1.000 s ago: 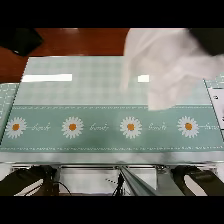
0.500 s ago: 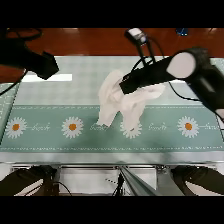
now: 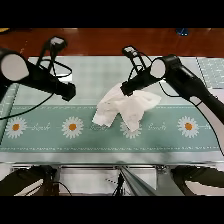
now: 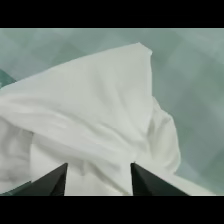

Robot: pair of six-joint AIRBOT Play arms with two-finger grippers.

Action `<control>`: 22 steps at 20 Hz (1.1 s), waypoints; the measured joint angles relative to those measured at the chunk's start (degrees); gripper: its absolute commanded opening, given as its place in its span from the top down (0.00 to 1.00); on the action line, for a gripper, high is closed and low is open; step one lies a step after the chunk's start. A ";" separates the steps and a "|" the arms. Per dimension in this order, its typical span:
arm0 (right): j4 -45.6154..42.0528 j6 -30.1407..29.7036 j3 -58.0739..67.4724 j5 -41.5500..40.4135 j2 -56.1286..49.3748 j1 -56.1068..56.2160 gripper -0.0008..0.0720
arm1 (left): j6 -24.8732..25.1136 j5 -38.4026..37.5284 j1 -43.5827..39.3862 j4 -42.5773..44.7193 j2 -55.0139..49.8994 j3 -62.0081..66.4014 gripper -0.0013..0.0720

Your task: Fold the shirts.

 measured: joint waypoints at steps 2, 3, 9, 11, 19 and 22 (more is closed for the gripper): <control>-2.58 0.15 0.02 1.86 1.77 -2.69 0.24 | -0.20 2.91 0.00 -1.97 0.00 -4.35 0.01; -4.15 0.17 0.02 3.08 2.84 -4.48 0.24 | -0.20 4.20 0.02 -3.32 -0.02 -6.25 0.01; -5.31 -2.36 0.04 12.26 8.24 -23.61 0.25 | 4.50 11.63 3.17 -18.58 -3.06 -17.38 0.01; -0.83 -3.96 -0.15 14.56 8.85 -31.32 0.25 | 9.62 12.68 5.99 -27.28 -5.57 -19.74 0.01; 15.10 -9.16 -3.32 18.45 9.46 -50.73 0.25 | 24.15 15.56 9.25 -48.41 -18.49 -22.25 0.16; 16.72 -9.99 -4.28 19.02 9.49 -52.37 0.25 | 26.64 16.72 8.72 -52.98 -22.05 -22.36 0.84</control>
